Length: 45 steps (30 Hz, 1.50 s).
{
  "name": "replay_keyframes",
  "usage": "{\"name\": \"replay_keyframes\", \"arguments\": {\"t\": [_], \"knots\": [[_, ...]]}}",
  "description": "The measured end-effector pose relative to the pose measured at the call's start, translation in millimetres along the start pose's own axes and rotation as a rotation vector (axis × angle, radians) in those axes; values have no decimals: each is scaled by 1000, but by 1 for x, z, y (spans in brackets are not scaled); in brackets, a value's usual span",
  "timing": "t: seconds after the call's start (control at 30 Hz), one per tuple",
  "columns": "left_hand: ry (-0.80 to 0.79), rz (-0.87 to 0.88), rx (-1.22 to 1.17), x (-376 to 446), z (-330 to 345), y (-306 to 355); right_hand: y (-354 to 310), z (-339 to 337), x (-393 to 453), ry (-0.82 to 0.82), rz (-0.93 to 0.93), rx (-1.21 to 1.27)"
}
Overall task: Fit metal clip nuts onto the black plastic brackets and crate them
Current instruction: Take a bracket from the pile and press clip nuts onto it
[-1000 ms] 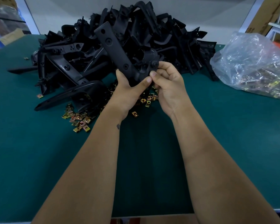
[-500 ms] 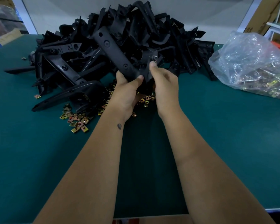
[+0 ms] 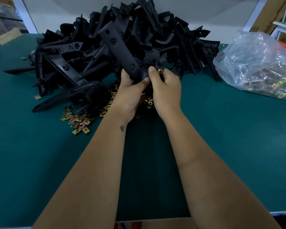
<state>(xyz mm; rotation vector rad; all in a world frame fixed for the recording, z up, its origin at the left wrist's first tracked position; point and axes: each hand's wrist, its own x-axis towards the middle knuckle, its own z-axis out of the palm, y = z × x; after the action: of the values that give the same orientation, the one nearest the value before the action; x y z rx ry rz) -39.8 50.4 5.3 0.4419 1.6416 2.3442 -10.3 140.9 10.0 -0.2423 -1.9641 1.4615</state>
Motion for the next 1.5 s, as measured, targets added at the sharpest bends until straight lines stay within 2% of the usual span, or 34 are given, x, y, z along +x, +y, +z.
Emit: {"name": "replay_keyframes", "arguments": {"t": [0.17, 0.33, 0.47, 0.67, 0.77, 0.9, 0.97, 1.17, 1.33, 1.5], "knots": [[15, -17, -25, 2, -1, -2, -1, 1, 0, -3, 1, -28], [65, -8, -57, 4, -4, -2, 0, -1, 1, -80, 38, -59], [148, -6, -221, 8, -11, 1, 2, -4, 3, -55, 100, -43], [242, -29, -407, 13, -21, 5, 5, -14, 8, -156, 83, -489], [243, -36, -438, 13, -21, 5, 5, -13, 5, -215, 32, -594], [238, -30, -447, 14, -20, 5, 9, -6, 3, -409, -56, -771], [244, -30, -446, 14, -21, 4, 10, -5, 5, -442, -77, -811], [245, -40, -440, 15, -20, 4, 10, -6, 3, -360, -97, -718], [253, -43, -434, 15, -20, 4, 10, -8, 4, -279, -113, -736], [256, -48, -450, 15, -20, 4, 8, -12, 8, -140, 1, -509]]}}
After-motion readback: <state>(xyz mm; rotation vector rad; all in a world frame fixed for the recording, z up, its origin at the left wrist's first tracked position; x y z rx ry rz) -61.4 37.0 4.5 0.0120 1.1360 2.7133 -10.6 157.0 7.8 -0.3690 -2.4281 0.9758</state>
